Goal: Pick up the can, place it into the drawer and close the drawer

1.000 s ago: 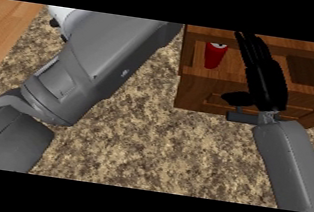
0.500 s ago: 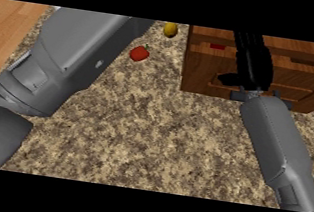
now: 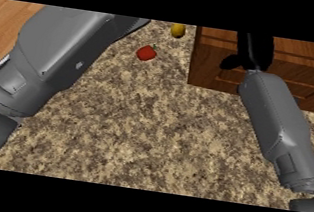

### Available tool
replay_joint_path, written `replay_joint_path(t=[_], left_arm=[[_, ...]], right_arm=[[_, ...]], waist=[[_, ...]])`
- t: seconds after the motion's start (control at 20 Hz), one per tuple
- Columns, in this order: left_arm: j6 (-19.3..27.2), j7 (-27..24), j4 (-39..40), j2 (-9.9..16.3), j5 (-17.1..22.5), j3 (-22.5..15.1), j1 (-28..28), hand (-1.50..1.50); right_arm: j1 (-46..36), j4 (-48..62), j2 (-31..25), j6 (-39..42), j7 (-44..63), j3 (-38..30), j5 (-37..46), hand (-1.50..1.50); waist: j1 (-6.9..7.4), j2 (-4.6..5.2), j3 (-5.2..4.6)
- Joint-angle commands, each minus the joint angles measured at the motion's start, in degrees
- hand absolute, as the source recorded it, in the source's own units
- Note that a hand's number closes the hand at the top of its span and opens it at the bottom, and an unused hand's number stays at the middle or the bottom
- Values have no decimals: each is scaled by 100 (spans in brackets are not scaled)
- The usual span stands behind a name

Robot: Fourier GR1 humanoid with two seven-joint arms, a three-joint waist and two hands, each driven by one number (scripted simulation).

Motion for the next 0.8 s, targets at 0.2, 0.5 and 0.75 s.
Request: replay_joint_path(t=[0.2, 0.5, 0.75], left_arm=[[-238, 349, -750, 521, -22, -34, 459, -150], [-172, 583, -1371, 687, -78, -149, 810, -150], [-164, 595, -1658, 769, -28, -74, 1059, -150]], right_arm=[[-919, 810, -31, -306, 105, -229, 75, -150], [-1082, 848, 56, -238, -344, -600, -399, -150], [-1313, 834, 15, -21, -889, -910, -762, -150]], waist=[[163, 20, -9], [233, -22, -1], [163, -2, 1]])
